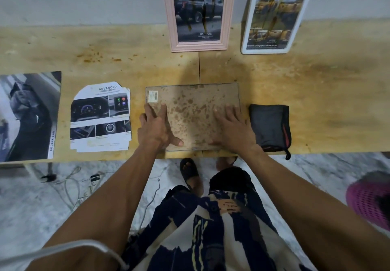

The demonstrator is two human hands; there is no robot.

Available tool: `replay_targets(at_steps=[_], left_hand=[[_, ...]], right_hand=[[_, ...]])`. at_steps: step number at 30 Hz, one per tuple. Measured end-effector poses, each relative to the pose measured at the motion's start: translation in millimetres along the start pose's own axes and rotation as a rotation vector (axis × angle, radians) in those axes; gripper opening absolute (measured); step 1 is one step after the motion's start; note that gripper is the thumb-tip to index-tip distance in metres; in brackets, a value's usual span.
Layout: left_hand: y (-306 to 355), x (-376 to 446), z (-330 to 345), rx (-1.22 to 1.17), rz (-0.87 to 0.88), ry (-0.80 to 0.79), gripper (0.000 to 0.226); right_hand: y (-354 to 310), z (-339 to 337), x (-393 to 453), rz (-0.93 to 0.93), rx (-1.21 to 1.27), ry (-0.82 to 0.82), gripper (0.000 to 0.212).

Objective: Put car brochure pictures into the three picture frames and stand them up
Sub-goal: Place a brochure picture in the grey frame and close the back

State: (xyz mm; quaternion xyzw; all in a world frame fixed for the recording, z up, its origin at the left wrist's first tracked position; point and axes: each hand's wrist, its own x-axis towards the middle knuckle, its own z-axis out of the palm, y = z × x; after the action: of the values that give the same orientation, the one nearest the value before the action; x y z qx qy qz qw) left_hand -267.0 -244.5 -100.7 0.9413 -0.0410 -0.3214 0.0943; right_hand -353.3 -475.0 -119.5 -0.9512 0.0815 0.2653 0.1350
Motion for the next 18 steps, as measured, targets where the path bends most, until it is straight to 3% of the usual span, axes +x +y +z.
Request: replay_targets(at_steps=[5,10,18], left_hand=[[-4.7,-3.6,1.3,0.008,0.01,0.0,0.146],[-12.5,-6.6,-0.6,0.021,0.055,-0.049,0.149],[-13.7,-6.2,3.8,-0.007,0.047,-0.013,0.15]], right_hand=[[-5.2,1.5,-1.0,0.013,-0.013,-0.004,0.101],[0.2,9.8,-15.0,-0.097,-0.025,0.067,0.075],[8.3,18.2,-13.5,-0.109,0.014,0.067,0.073]])
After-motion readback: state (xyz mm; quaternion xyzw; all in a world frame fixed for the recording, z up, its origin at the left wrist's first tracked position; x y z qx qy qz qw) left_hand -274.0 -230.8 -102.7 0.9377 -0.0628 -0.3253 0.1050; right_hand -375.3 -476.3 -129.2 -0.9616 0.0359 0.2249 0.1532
